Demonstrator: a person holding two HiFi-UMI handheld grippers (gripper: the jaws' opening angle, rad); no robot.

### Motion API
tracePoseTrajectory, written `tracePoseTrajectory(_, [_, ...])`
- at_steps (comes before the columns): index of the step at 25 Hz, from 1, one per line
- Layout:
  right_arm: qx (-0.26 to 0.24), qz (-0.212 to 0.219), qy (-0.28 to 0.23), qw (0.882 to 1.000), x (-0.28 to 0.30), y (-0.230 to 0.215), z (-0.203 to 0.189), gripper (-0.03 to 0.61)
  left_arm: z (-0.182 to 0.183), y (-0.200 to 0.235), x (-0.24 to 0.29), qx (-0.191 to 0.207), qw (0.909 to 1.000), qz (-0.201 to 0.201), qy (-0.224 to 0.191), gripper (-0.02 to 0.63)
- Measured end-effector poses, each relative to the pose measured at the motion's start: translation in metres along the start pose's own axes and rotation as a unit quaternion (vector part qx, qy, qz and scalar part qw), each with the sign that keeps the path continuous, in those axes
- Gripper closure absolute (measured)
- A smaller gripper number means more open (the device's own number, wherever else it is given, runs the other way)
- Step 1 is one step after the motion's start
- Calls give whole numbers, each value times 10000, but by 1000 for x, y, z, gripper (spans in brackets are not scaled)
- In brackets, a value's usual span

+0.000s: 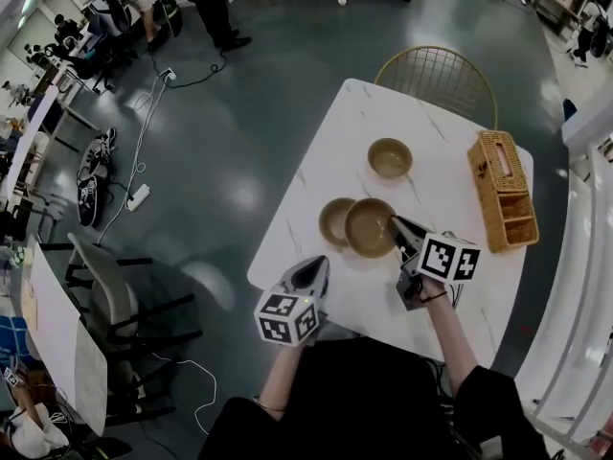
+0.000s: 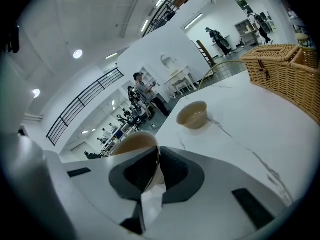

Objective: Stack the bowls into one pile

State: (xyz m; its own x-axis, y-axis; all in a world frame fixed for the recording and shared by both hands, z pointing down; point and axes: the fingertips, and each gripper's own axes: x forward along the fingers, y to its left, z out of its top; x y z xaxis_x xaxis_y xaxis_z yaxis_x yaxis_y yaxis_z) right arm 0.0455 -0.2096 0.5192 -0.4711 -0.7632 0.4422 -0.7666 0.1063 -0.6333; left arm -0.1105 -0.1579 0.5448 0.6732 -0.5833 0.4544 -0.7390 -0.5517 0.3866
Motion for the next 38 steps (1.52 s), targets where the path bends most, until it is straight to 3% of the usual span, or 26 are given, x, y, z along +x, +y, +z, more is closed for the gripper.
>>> tracePoseTrajectory(20, [-348,-239,258,9988,60,1,-15,548,-6,25,7,-21,9998,110,187,600])
tracePoseTrajectory(38, [-1346,-516,444,9886,75,4,-19,548,-12,30,11,-101,9994,161,303,600])
